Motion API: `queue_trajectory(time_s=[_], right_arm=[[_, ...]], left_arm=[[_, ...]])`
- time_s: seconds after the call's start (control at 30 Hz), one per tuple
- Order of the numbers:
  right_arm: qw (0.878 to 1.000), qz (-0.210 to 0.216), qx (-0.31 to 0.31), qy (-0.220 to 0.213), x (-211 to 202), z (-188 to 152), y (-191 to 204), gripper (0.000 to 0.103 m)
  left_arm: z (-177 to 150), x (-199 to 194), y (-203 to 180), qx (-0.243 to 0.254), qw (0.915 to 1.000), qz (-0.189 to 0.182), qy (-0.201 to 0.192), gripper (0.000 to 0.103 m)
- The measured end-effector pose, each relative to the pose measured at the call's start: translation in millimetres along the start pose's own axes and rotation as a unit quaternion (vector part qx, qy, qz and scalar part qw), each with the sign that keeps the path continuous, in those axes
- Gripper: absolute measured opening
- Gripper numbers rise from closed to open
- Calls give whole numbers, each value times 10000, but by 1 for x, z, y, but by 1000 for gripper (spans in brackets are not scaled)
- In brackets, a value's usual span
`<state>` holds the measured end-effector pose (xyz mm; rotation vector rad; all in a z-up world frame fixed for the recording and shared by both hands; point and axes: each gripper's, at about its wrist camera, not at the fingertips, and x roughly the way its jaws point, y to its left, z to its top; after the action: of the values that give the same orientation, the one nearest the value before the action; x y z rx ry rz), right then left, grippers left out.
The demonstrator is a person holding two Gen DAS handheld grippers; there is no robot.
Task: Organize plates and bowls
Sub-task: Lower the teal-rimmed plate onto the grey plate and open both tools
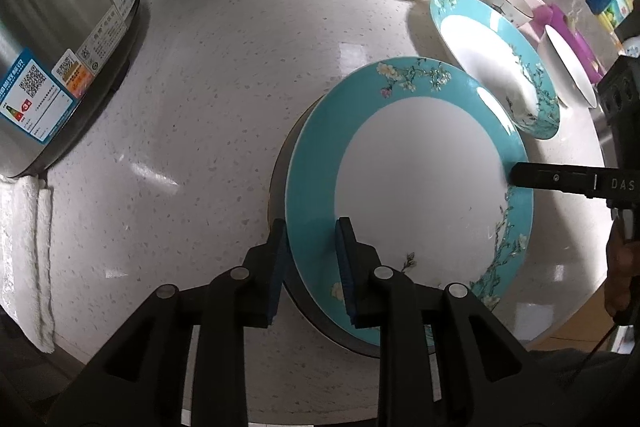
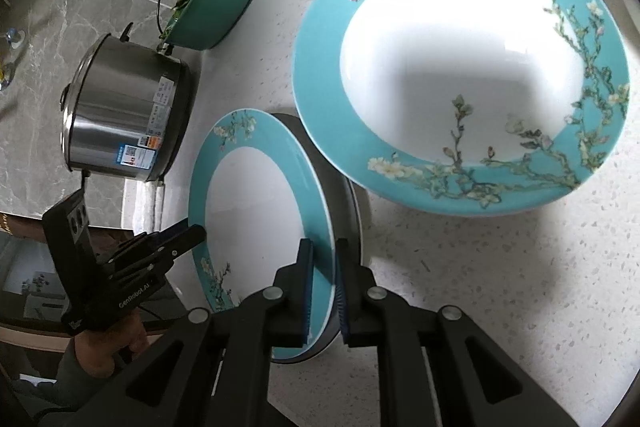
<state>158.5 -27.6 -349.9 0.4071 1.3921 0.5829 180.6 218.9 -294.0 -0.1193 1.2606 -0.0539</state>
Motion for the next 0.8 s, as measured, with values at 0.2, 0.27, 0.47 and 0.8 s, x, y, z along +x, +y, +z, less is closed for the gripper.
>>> queue_trajectory(time_s=[0.2, 0.27, 0.47, 0.8], right_arm=[[9964, -692, -477, -142, 1, -9, 23, 17], [9935, -909, -656, -191, 4, -10, 30, 19], [9789, -1594, -1227, -349, 11, -13, 52, 26], [9573, -2285, -1682, -558, 22, -25, 71, 35]], left_arm=[[-2, -1, 0, 111, 9999, 76, -10, 22], [-3, -1, -2, 177, 9997, 168, -30, 22], [-4, 1, -7, 380, 9984, 412, -98, 22], [-6, 5, -15, 565, 9971, 449, -259, 40]])
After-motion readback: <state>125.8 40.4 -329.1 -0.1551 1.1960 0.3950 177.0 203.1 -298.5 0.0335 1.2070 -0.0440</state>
